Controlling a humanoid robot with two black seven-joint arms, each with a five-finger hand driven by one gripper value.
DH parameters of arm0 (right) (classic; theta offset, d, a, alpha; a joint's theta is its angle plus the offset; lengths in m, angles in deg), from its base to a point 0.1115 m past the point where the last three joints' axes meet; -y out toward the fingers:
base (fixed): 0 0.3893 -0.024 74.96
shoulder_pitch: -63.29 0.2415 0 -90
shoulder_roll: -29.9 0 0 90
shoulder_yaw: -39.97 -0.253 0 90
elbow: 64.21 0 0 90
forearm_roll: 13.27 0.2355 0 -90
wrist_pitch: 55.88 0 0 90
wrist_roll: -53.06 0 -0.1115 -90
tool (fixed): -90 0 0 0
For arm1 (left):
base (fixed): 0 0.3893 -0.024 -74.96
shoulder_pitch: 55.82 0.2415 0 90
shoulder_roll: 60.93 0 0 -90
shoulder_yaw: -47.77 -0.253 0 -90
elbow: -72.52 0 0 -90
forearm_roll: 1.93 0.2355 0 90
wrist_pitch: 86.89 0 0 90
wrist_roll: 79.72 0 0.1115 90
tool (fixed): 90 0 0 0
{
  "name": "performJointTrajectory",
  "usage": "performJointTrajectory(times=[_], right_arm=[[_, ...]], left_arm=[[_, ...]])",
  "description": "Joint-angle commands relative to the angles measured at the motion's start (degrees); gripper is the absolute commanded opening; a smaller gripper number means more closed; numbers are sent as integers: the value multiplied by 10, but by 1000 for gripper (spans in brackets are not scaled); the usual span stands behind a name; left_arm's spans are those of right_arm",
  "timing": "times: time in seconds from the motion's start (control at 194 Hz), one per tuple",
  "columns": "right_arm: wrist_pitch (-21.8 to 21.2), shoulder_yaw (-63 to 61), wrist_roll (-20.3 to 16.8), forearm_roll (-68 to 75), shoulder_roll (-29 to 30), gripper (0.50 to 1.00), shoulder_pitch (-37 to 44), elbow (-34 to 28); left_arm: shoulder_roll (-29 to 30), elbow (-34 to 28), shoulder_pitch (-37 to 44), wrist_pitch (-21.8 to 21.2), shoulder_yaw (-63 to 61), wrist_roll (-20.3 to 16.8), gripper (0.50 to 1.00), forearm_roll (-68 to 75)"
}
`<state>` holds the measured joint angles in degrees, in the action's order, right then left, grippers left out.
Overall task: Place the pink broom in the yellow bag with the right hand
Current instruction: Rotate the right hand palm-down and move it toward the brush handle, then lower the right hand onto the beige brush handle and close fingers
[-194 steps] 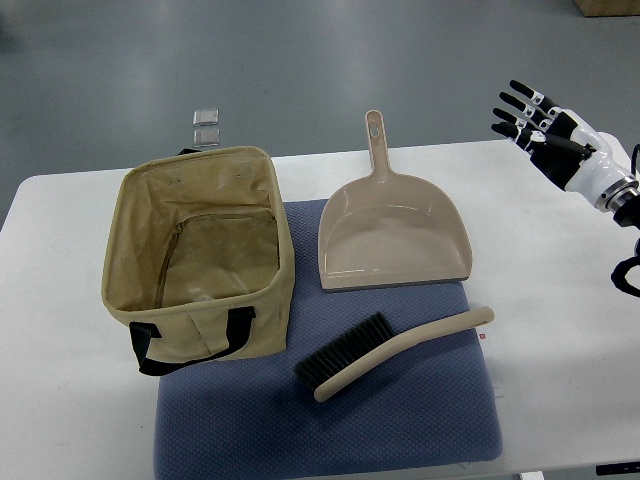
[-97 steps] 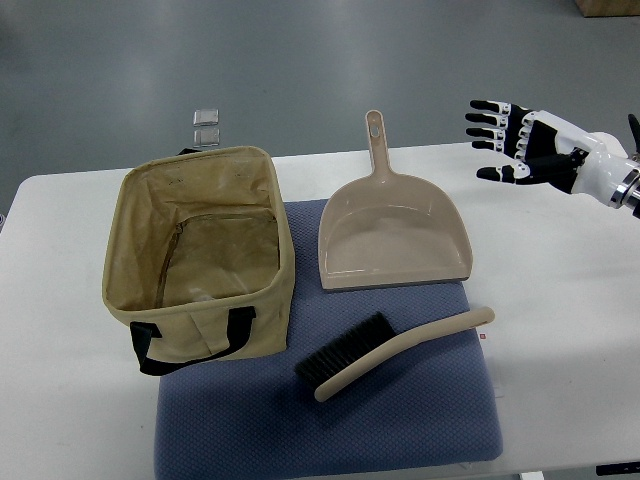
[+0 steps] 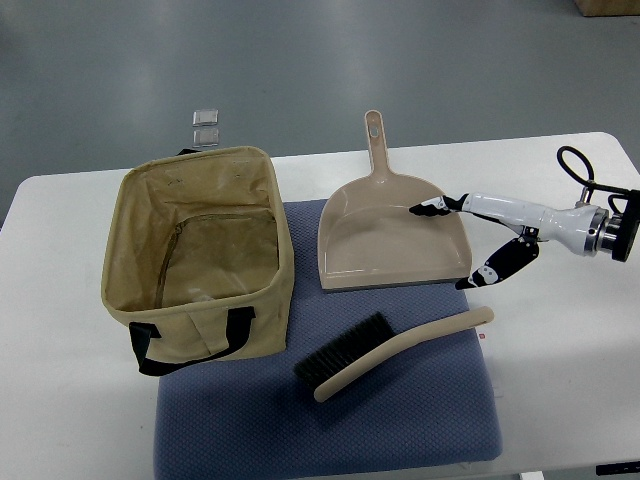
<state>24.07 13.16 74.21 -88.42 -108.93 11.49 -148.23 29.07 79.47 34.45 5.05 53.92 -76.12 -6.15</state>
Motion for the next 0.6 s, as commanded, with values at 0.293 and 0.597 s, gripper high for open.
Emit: performJointTrajectory(times=[0.293,0.597], right_arm=[[64,83,-7,-121,-2,901,0,-30],[101,113,-40,-149,15,854,6,-30]], left_arm=[[0,0,0,0,0,0,1000,0],[0,0,-1,0,0,0,1000,0]])
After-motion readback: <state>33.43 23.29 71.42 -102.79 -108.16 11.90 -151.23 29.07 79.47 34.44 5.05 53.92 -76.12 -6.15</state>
